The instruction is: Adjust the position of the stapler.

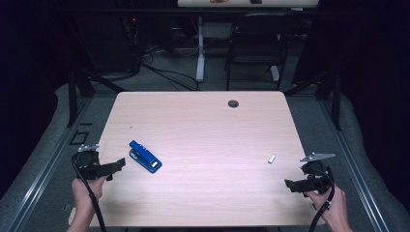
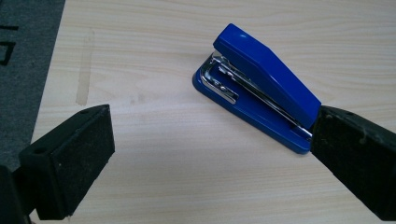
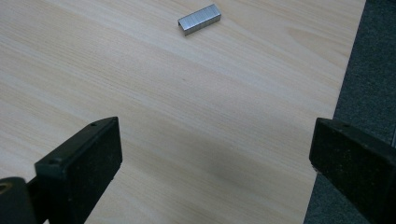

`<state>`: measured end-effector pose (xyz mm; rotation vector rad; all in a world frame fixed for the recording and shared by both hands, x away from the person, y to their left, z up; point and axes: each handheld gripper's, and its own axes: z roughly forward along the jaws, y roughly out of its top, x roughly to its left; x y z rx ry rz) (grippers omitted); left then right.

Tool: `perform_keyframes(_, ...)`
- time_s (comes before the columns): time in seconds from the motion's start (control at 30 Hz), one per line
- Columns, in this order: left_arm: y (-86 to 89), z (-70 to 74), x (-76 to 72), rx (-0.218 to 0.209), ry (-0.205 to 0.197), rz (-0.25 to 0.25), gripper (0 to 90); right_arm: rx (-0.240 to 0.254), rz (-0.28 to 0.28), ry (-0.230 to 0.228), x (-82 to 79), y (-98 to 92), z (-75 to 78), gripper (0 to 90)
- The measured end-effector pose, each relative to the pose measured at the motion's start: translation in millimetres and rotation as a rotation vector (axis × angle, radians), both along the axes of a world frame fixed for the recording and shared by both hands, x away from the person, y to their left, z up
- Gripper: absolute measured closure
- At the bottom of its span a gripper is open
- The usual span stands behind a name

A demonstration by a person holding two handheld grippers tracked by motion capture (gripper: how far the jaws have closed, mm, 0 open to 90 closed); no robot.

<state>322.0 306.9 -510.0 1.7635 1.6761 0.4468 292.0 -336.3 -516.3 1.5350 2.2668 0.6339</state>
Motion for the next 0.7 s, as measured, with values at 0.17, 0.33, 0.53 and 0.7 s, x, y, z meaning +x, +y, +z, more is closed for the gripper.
perform_keyframes(0.17, -2.6, 0.3, 1.9, 0.002, -0.006, 0.000, 0.0, -0.010, 0.012, 0.022, 1.7, 0.2, -2.9, 2.3)
perform_keyframes(0.33, -5.4, 0.2, 3.3, 0.006, -0.004, -0.006, 0.0, -0.011, 0.012, 0.023, 2.6, -0.2, -3.2, 2.5)
perform_keyframes(0.53, -9.6, 4.7, 7.6, 0.018, -0.030, -0.006, 0.0, -0.027, 0.019, 0.027, 2.5, 1.2, -4.0, 2.9)
perform_keyframes(0.7, -14.2, 3.6, 15.9, 0.049, -0.034, -0.019, 0.0, -0.026, 0.013, 0.025, -0.5, -0.7, -3.5, 2.9)
